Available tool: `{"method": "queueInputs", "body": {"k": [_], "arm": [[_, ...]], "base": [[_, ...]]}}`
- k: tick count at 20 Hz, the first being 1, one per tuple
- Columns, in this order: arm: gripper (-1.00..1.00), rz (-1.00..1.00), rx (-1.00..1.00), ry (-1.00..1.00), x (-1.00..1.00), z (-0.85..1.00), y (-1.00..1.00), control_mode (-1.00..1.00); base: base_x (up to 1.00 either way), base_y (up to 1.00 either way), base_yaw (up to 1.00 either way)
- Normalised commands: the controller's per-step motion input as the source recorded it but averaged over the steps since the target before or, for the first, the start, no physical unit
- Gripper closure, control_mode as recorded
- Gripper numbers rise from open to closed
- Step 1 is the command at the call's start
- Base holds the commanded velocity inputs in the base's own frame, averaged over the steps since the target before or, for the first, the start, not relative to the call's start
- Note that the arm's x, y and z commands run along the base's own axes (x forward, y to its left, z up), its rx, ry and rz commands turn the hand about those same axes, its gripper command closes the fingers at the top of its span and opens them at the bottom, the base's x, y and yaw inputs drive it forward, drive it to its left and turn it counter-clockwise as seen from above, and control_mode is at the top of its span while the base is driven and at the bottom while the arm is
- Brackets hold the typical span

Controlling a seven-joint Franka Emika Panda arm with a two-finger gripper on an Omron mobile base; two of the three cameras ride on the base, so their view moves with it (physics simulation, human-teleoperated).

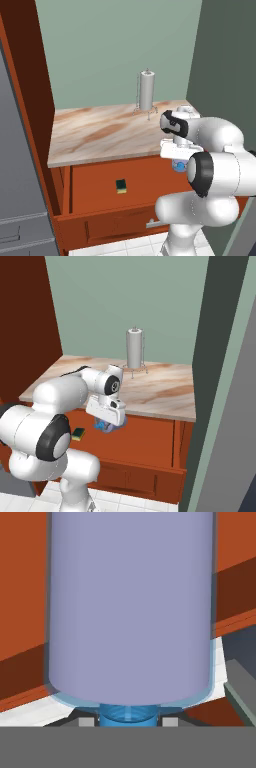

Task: Restock the sink supplies by placing the sponge and soap dispenser on the counter and next to the sink. Make sure the soap dispenser is upright.

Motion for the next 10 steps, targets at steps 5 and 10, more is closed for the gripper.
{"method": "queueInputs", "body": {"k": [5,10], "arm": [[1.00,-0.06,0.00,0.04,-0.86,0.60,0.00,-1.00],[1.00,-0.04,0.00,0.00,-0.70,0.79,0.09,-1.00]], "base": [[0.00,0.00,0.00],[0.00,0.00,0.00]]}}
